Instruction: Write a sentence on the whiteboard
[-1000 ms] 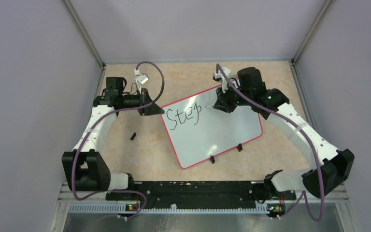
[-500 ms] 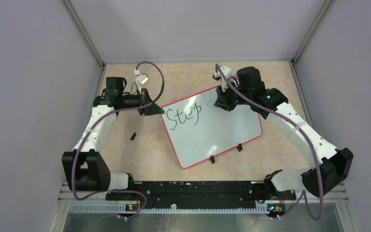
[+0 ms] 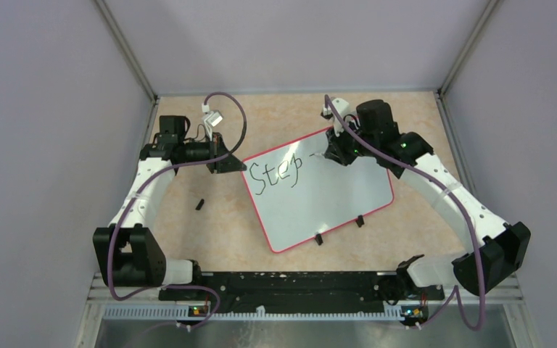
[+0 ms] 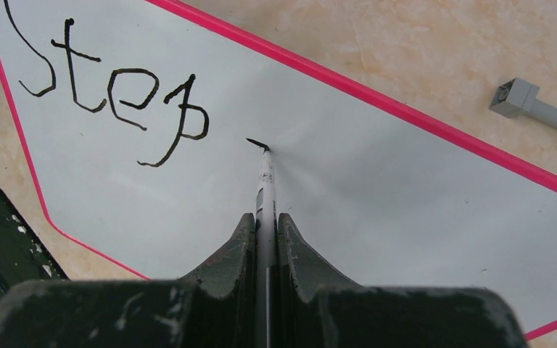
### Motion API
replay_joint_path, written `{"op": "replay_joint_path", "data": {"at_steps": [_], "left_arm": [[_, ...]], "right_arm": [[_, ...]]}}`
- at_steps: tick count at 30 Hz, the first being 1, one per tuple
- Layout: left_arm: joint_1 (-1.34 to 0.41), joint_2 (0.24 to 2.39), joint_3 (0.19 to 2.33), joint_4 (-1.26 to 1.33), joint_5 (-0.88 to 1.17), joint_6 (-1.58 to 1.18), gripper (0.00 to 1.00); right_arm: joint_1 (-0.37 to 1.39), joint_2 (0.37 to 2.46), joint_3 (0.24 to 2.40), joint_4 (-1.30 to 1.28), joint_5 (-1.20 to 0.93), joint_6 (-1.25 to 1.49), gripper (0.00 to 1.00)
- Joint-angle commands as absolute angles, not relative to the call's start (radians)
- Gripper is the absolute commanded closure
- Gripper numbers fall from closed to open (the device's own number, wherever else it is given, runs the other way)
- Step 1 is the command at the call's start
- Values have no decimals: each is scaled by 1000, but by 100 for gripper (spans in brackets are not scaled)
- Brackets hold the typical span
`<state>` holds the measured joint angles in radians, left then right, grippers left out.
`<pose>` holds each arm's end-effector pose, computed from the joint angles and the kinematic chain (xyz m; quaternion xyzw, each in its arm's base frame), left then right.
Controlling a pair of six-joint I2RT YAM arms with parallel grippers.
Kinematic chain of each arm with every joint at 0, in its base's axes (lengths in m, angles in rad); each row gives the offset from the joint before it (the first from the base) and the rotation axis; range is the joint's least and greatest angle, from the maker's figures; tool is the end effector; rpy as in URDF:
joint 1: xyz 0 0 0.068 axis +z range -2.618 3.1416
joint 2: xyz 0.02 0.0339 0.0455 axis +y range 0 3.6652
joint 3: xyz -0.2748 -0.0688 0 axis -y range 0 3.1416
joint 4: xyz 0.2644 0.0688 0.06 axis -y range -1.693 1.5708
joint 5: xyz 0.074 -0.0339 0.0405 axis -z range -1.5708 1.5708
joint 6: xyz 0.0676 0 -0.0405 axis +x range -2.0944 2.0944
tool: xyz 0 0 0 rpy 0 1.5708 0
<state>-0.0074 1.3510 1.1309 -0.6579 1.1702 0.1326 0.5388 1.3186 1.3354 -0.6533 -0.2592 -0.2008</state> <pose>0.2948 -0.0644 0.3053 0.2419 0.7691 -0.5008 0.3150 0.2716 0.1826 0.3612 -0.3743 0.8045 0.1889 0.4208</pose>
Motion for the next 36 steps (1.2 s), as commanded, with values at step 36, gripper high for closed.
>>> {"op": "replay_joint_path", "data": {"at_steps": [36], "left_arm": [[-12, 1353, 1137, -652, 1181, 167, 100]], "right_arm": [[541, 1298, 1398, -693, -272, -248, 100]]}}
